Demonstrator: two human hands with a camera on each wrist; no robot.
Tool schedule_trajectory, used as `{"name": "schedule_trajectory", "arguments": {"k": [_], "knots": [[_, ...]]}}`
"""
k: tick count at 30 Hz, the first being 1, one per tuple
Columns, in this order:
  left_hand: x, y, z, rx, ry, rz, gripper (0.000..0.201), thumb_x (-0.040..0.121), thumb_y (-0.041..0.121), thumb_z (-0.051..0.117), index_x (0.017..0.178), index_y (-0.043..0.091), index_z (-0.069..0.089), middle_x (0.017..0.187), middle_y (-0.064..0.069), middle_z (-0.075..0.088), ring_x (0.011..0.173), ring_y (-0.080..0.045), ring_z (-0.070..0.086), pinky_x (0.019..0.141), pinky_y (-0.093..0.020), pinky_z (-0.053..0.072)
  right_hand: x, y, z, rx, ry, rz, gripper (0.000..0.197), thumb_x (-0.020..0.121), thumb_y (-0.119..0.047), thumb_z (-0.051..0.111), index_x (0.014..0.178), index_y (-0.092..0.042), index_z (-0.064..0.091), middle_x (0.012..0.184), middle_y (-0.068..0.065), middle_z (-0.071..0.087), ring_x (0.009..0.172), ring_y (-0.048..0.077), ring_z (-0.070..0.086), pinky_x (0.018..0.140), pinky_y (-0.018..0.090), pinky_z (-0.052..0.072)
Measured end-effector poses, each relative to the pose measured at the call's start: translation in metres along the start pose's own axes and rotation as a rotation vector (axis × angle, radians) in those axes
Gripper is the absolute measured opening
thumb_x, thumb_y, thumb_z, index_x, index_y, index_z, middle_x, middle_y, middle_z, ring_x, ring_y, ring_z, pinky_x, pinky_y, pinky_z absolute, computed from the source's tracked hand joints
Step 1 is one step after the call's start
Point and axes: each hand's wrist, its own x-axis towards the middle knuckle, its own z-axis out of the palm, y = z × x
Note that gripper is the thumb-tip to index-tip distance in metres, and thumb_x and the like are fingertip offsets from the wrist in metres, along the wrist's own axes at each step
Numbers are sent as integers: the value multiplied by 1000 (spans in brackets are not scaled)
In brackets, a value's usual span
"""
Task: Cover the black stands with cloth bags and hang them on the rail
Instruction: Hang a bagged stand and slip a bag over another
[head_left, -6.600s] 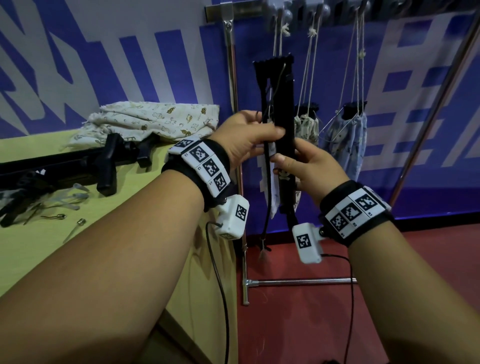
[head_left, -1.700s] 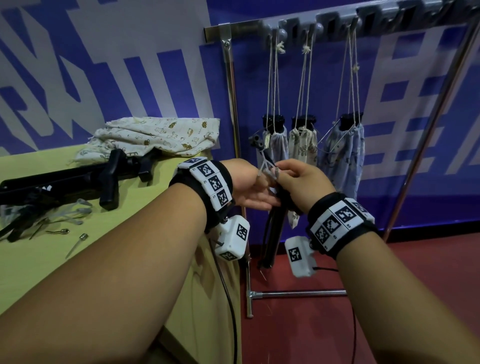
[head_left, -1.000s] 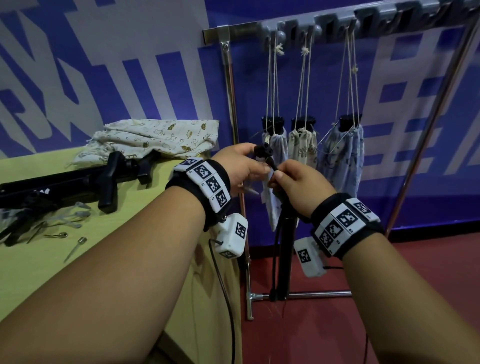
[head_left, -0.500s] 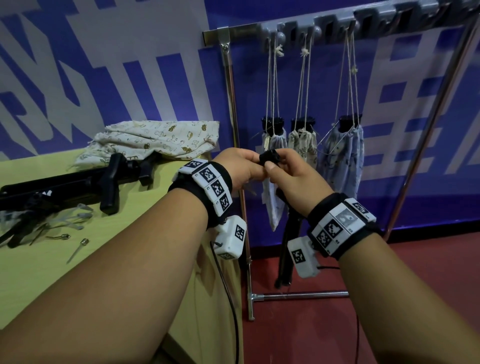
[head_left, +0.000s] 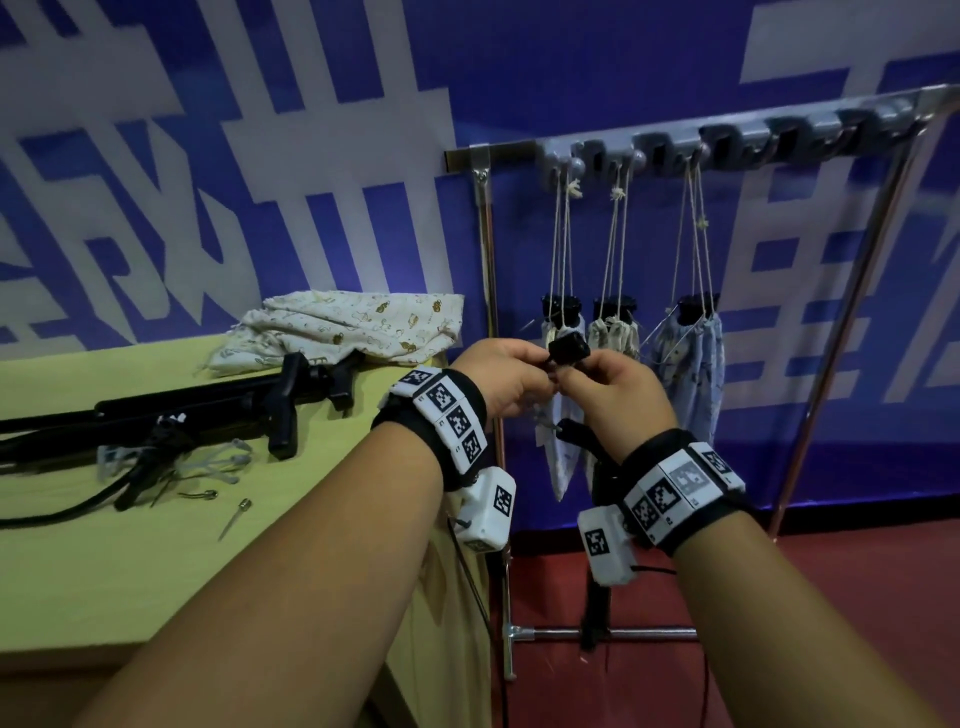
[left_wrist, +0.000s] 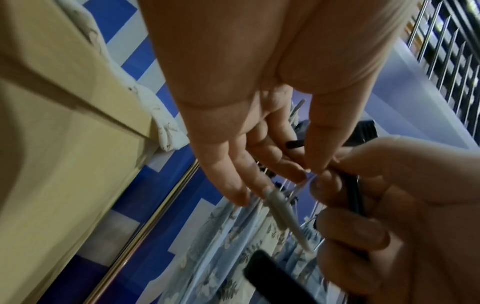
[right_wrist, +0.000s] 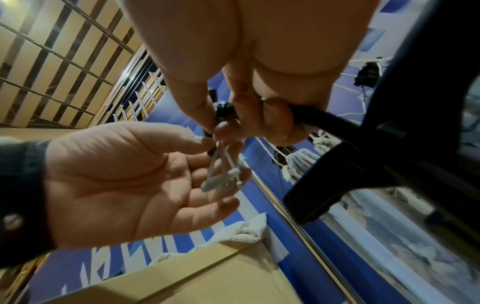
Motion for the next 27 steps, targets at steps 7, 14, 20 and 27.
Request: {"name": "schedule_trajectory", "arguments": {"k": [7,14,20,27], "knots": [[-38,30,-41,66,35,-9,30,85,-8,68,104,14,75,86,-6,79,77,-11,75,68,-26,58,-14,-45,22,-98,-102,-48,18,95,-31,77,89,-14,78,87,16,77,86,39,76,73,62,64],[-93,48,-93,0,31,-46,22,92,-4,68,108,11,70,106,-20,77,88,-19,74,58,-25,57,-28,-97,53,-286,-222,-164,21,103,-27,68,90,-14,78,73,-5,76,69,11,72,53,15,52],[-131,50,-140,80,84,-88,15,92,3,73,105,10,73,104,-15,78,82,-25,76,80,-39,59,-54,-122,84,-289,-284,-158,21,103,-29,65,90,-18,76,78,-7,78,74,13,69,55,20,57],[-176,20,-196,420,266,-240,10,88,9,78,97,13,78,90,-8,79,75,-18,75,64,-30,58,-76,-138,112,-387,-342,-159,26,104,-30,64,91,-11,74,80,-3,73,53,-1,60,40,7,37]]}}
